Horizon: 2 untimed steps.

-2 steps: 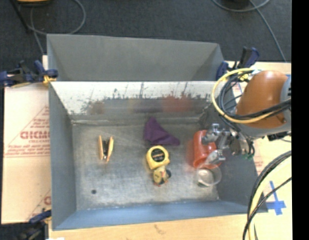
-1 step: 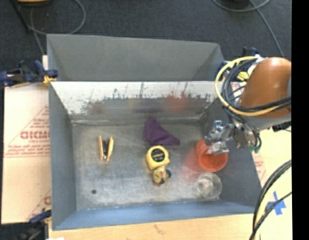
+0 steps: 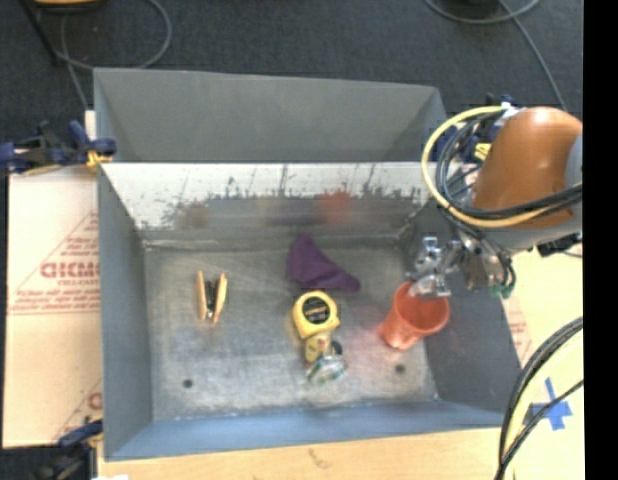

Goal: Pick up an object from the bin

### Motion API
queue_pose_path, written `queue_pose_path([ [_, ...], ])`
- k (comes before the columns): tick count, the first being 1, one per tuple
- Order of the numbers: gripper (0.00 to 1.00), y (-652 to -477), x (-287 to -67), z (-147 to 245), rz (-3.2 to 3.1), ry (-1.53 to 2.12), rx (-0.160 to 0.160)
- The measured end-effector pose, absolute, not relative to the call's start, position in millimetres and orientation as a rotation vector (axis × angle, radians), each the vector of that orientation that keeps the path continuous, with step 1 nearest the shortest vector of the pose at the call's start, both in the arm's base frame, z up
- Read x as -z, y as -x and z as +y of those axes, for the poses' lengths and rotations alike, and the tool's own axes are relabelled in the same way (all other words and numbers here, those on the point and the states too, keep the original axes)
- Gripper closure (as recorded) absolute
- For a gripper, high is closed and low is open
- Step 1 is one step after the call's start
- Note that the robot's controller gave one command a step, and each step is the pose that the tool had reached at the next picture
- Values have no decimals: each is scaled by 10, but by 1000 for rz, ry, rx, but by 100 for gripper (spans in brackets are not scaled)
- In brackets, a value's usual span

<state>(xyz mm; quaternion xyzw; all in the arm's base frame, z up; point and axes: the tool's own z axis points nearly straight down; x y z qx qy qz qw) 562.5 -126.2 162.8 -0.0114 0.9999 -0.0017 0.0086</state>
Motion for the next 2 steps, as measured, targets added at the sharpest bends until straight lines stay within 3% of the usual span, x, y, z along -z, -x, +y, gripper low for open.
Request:
queue_pose_path([
  [1, 100, -5590, -1585, -1271, 3130, 33, 4],
  [2, 100, -5636, -2515, -1247, 3137, 22, 2],
])
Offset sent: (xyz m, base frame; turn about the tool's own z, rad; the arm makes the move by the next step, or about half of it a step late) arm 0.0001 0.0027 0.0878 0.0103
